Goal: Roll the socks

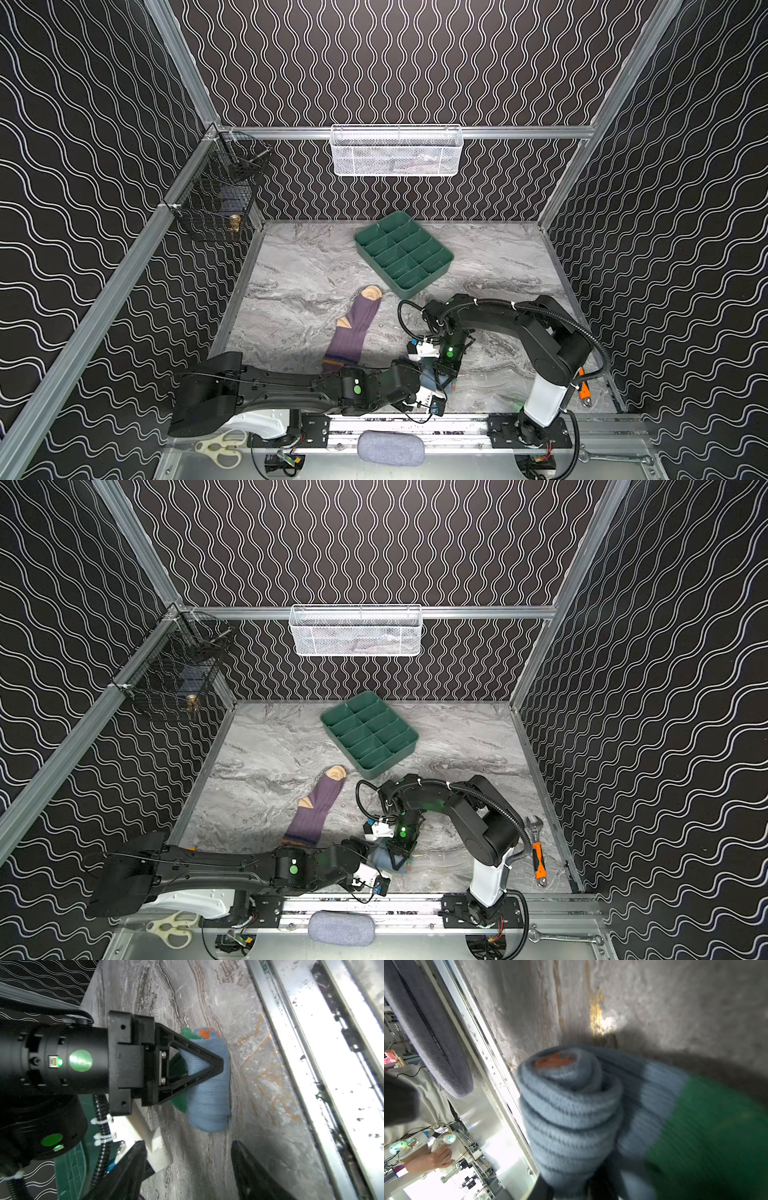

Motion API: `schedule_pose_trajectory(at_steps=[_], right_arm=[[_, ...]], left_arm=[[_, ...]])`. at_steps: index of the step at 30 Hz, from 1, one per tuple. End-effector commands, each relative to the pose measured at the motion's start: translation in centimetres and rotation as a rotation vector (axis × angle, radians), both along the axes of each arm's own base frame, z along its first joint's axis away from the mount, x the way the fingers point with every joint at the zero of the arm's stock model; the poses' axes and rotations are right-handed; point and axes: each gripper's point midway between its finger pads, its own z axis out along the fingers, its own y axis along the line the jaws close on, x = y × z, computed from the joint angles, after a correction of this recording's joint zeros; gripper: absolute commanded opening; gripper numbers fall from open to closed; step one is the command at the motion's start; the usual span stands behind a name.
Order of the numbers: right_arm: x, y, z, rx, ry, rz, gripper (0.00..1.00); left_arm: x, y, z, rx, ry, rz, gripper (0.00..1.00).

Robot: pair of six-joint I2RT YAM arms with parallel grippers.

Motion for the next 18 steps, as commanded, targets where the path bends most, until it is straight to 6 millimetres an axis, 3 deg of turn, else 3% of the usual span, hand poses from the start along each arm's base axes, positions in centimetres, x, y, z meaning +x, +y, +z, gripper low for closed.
schedule_pose_trajectory(at_steps=[1, 9, 18], right_arm=[[5.6, -1.3, -3.4, -0.089, -0.328, 0.089, 0.0], [5.5, -1.3, -3.9, -0.08, -0.32, 0.1, 0.0], [5.2, -0.7, -3.9, -0.063, -0.285, 0.088, 0.0]], left_arm=[[-0.9, 0.4, -1.7, 0.05, 0.064, 0.001, 0.67], [0.0, -1.1, -4.9, 0.042, 0.053, 0.058, 0.65], [1.5, -1.4, -6.3, 0.018, 0.004, 0.134, 0.55]])
